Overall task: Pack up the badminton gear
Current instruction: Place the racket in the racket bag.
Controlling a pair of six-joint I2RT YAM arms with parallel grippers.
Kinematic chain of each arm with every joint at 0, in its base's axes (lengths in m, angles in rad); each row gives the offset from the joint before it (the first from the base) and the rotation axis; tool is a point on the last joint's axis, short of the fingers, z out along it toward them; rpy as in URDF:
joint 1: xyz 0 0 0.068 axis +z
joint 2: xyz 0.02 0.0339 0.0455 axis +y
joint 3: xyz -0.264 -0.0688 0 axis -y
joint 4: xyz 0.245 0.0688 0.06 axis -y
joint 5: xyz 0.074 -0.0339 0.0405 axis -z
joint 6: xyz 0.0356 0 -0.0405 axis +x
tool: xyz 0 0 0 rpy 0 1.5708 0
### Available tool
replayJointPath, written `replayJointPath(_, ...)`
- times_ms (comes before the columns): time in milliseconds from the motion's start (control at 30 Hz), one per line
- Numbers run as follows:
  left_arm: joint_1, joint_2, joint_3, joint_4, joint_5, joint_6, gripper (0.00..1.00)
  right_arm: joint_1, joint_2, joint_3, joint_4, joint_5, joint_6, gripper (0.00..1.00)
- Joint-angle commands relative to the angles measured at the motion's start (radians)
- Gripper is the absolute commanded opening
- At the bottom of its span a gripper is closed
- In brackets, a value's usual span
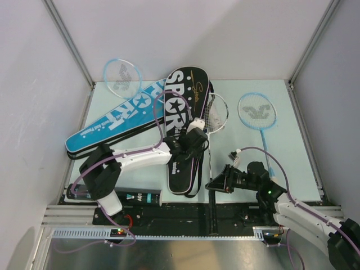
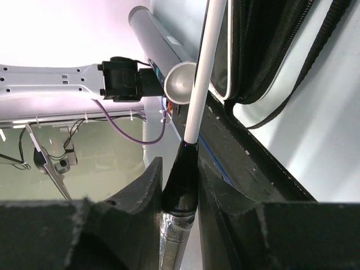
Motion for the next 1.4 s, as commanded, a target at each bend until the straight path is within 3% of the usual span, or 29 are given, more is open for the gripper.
replayJointPath(0, -0.011, 0.06, 0.028, 0.015, -0.069, -0.009, 0.64, 0.003, 0.014, 0.028, 0.132, -0.011, -0.06, 0.0)
replayJointPath(100, -0.011, 0.081, 0.031, 0.01, -0.074, 0.003, 0.6, 0.007, 0.023, 0.026, 0.139, -0.016, -0.059, 0.0)
replayJointPath(167, -0.013, 0.081, 0.031, 0.009, -0.072, 0.008, 0.52, 0.009, 0.018, 0.025, 0.14, -0.014, -0.058, 0.0)
replayJointPath(333, -0.013, 0.025, 0.031, -0.01, -0.072, 0.019, 0.08, 0.011, 0.022, 0.026, 0.149, -0.012, -0.074, 0.0)
replayJointPath(400, -0.013, -0.019, 0.026, -0.016, -0.061, 0.02, 0.02, 0.011, 0.053, 0.027, 0.185, -0.031, -0.09, 0.0)
replayJointPath(633, -0.013, -0.127, -0.002, -0.004, 0.004, 0.09, 0.0, 0.044, 0.26, 0.084, 0.367, -0.145, -0.084, 0.0)
replayJointPath(833, -0.013, -0.184, -0.028, 0.008, 0.066, 0.132, 0.0, 0.051, 0.351, 0.149, 0.387, -0.134, -0.103, 0.0)
replayJointPath(1033, -0.012, -0.255, -0.081, 0.009, 0.131, 0.03, 0.0, -0.027, 0.444, 0.251, 0.347, 0.028, -0.131, 0.0)
replayJointPath(1233, -0.012, -0.316, -0.135, 0.044, 0.212, -0.084, 0.0, -0.057, 0.699, 0.352, 0.564, 0.088, -0.079, 0.0)
replayJointPath(1367, -0.009, -0.387, -0.195, 0.063, 0.186, -0.136, 0.0, -0.071, 0.873, 0.406, 0.747, 0.078, -0.007, 0.0)
